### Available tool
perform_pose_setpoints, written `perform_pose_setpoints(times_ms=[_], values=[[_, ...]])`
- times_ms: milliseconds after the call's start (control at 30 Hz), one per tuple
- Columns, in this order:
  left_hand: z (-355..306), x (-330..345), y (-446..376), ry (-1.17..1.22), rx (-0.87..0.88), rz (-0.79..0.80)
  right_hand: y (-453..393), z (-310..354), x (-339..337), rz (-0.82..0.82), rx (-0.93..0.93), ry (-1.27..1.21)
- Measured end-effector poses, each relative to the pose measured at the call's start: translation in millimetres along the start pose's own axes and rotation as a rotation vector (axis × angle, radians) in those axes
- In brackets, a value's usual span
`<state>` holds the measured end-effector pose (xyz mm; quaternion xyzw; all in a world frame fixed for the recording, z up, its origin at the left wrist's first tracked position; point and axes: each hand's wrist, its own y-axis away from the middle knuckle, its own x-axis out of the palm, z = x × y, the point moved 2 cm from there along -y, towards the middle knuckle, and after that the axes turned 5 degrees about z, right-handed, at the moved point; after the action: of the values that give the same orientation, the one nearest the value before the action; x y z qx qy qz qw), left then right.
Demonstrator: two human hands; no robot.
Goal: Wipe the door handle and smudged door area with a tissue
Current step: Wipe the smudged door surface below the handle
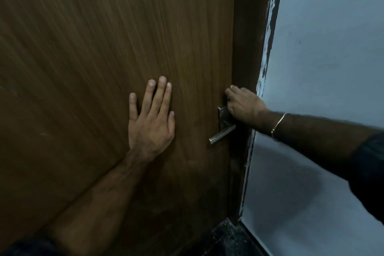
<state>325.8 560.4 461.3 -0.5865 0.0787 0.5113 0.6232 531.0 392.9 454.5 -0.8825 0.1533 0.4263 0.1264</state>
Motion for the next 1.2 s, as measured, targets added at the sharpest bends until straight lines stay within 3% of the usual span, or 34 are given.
perform_pose_setpoints(times_ms=[100,167,233,400,500,700,767,933,1067,1133,1200], values=[[0.5,-0.2,-0.1,0.030,0.012,0.013,3.0,17.1,24.3,0.088,0.062,-0.346],[0.9,0.2,-0.1,0.022,0.008,0.014,8.4,25.5,38.4,0.085,0.294,-0.822],[-0.2,0.7,0.4,-0.004,-0.001,0.010,18.4,45.1,48.9,-0.038,0.514,-1.122],[-0.3,-0.4,-0.8,0.004,0.001,0.024,26.7,100.4,46.5,-0.159,0.350,-1.242],[0.2,-1.8,-0.6,0.028,0.007,0.031,25.9,96.9,65.0,-0.314,0.708,-1.498],[-0.7,-4.1,-0.6,0.003,0.002,0.052,27.7,133.5,68.5,-0.468,1.068,-2.504],[-1.3,-4.6,-0.3,-0.003,0.005,0.059,27.8,142.2,61.5,-0.462,1.093,-2.579],[-2.4,-6.4,-0.9,0.020,-0.006,0.072,27.0,186.3,40.3,-0.339,0.999,-2.507],[1.4,-6.9,-1.7,0.017,0.007,0.110,0.9,208.7,30.2,-0.245,1.118,-2.423],[3.2,-6.4,-1.0,0.016,0.021,0.122,-16.1,217.2,15.6,-0.278,1.006,-2.464],[5.0,-6.2,-0.3,0.020,0.030,0.127,-21.2,231.0,13.0,-0.181,0.989,-2.390]])
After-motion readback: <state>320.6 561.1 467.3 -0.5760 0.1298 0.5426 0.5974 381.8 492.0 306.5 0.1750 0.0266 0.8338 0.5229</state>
